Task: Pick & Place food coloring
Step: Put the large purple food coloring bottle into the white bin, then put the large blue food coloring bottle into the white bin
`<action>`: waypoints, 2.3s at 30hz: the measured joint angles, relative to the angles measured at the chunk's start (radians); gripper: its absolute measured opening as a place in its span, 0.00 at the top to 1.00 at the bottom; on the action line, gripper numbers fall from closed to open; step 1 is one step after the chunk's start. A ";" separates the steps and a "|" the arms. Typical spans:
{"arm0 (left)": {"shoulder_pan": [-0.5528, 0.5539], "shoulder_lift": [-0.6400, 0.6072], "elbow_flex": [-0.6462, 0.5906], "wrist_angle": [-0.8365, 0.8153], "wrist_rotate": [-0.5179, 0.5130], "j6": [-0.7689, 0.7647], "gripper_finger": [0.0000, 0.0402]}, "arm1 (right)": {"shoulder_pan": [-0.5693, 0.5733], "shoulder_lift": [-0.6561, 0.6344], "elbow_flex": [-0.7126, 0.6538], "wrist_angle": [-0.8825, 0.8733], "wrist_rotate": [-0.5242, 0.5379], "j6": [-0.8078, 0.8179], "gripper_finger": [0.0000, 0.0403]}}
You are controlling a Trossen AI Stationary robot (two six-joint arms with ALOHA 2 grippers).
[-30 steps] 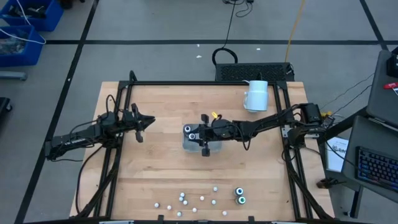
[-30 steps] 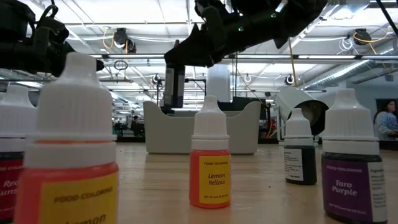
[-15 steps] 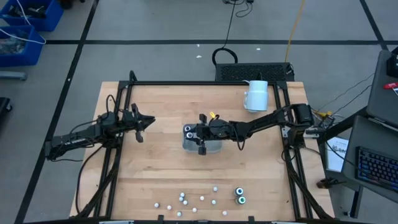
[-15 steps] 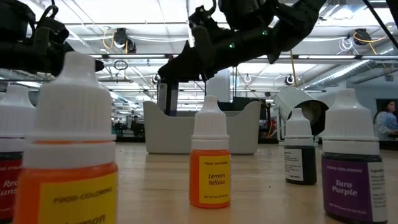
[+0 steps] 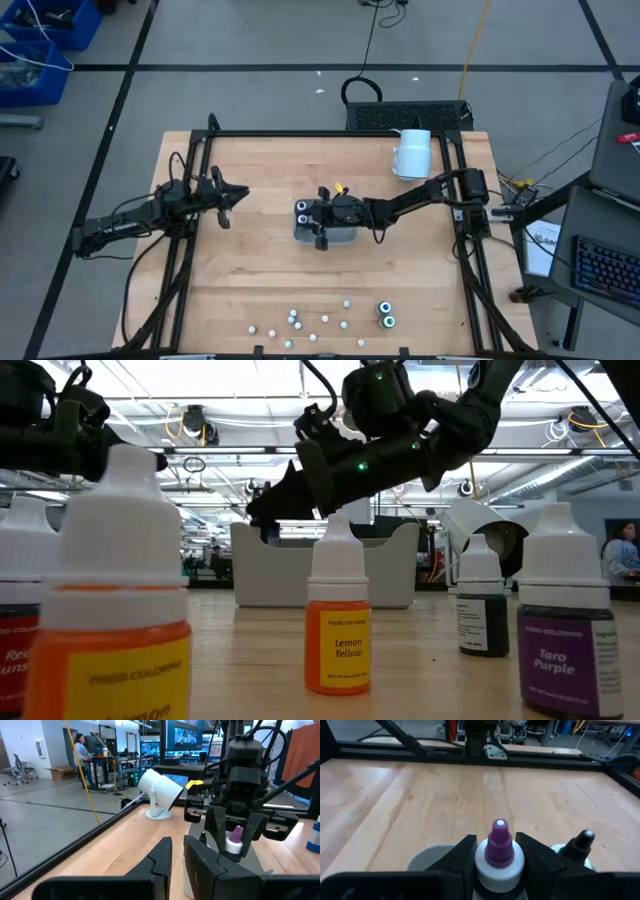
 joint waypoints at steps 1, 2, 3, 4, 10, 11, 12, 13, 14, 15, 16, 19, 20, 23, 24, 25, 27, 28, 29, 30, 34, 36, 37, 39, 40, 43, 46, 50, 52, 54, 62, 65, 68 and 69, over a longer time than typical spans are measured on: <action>0.000 0.000 0.000 0.000 0.000 0.000 0.86 | 0.000 0.001 0.000 -0.002 0.000 0.000 0.73; 0.000 0.000 0.000 0.000 0.000 0.000 0.86 | 0.000 0.001 0.000 -0.005 0.000 0.000 0.73; 0.000 0.000 0.000 0.000 0.000 0.000 0.86 | 0.000 0.001 0.000 -0.007 0.000 0.000 0.72; 0.000 0.000 0.000 0.000 0.000 0.000 0.86 | 0.000 0.001 0.000 -0.008 0.000 0.002 0.71; 0.000 0.000 0.000 0.000 0.000 0.000 0.86 | 0.001 0.001 0.000 -0.016 -0.003 0.026 0.70; 0.000 0.000 0.000 0.000 0.000 0.000 0.86 | 0.001 0.001 0.000 -0.017 -0.003 0.026 0.71; 0.000 0.000 0.000 0.000 0.000 0.000 0.86 | 0.001 0.001 0.000 -0.018 -0.003 0.026 0.72; 0.000 0.000 0.000 0.000 0.000 0.000 0.86 | 0.001 0.001 0.000 -0.016 -0.004 0.026 0.72; 0.000 0.000 0.000 0.000 0.000 0.000 0.86 | 0.002 0.001 0.000 -0.015 -0.004 0.026 0.72; 0.000 0.000 0.000 0.000 0.000 0.000 0.86 | 0.002 0.001 0.000 -0.016 -0.004 0.026 0.72; 0.000 0.000 0.000 0.000 0.000 0.000 0.86 | 0.003 0.006 0.000 -0.014 -0.004 0.026 0.72; 0.000 0.000 0.000 0.001 0.000 0.001 0.86 | 0.004 0.033 0.001 0.013 -0.003 0.028 0.70; 0.000 0.000 0.000 0.005 0.000 0.000 0.86 | 0.004 0.041 0.002 0.021 -0.004 0.031 0.70; 0.000 0.000 0.000 0.010 0.000 -0.012 0.86 | 0.003 0.074 0.002 0.074 -0.004 0.045 0.70; 0.000 0.000 0.000 0.011 -0.001 -0.019 0.86 | 0.003 0.075 0.002 0.077 -0.004 0.044 0.70; 0.000 0.000 0.000 0.011 -0.001 -0.021 0.86 | 0.003 0.075 0.002 0.077 -0.004 0.040 0.71; 0.000 0.000 0.000 0.011 0.000 -0.023 0.86 | 0.004 0.075 0.002 0.070 -0.003 0.032 0.71; 0.000 0.000 0.000 0.011 -0.001 -0.024 0.86 | 0.004 0.075 0.002 0.070 -0.004 0.029 0.71; 0.000 0.000 0.000 0.011 0.000 -0.025 0.86 | 0.004 0.076 0.002 0.072 -0.004 0.029 0.70; 0.000 0.000 0.000 0.011 -0.001 -0.026 0.86 | 0.004 0.076 0.002 0.077 -0.004 0.029 0.69; 0.000 0.000 0.000 0.006 0.000 -0.026 0.86 | 0.003 0.075 0.000 0.090 -0.004 0.051 0.63; 0.000 0.000 0.000 0.005 0.001 -0.026 0.86 | 0.004 0.074 0.000 0.090 -0.005 0.052 0.60; 0.000 0.000 0.000 0.005 0.001 -0.026 0.86 | 0.005 0.071 0.000 0.089 -0.005 0.052 0.59; 0.000 0.000 0.000 0.005 0.001 -0.031 0.86 | 0.005 0.070 -0.001 0.092 -0.006 0.053 0.56; 0.000 0.000 0.000 0.005 0.001 -0.037 0.86 | 0.005 0.070 -0.001 0.096 -0.006 0.053 0.55; 0.000 0.000 0.000 0.004 0.002 -0.066 0.86 | 0.004 0.070 -0.001 0.122 -0.006 0.053 0.51; 0.000 0.000 0.000 0.004 0.003 -0.083 0.86 | 0.004 0.066 -0.001 0.131 -0.006 0.053 0.48; 0.000 0.000 0.000 0.004 0.004 -0.083 0.86 | 0.003 0.038 -0.002 0.110 -0.005 0.043 0.45; 0.000 0.000 0.000 0.004 0.004 -0.084 0.86 | 0.002 0.013 -0.002 0.101 -0.005 0.021 0.43; 0.000 0.000 0.000 0.001 0.005 -0.084 0.86 | 0.002 -0.035 -0.002 0.065 -0.005 -0.004 0.42; 0.000 0.000 0.000 -0.026 0.008 -0.124 0.86 | 0.066 -0.329 -0.001 -0.306 0.108 -0.097 0.44; 0.000 0.000 0.000 -0.027 0.008 -0.109 0.86 | 0.141 -0.439 -0.001 -0.406 0.170 -0.122 0.46; 0.000 0.000 0.000 -0.027 0.008 -0.071 0.86 | 0.235 -0.525 -0.001 -0.504 0.301 -0.150 0.48; 0.000 0.000 0.000 -0.027 0.007 -0.057 0.86 | 0.269 -0.552 -0.001 -0.531 0.346 -0.160 0.49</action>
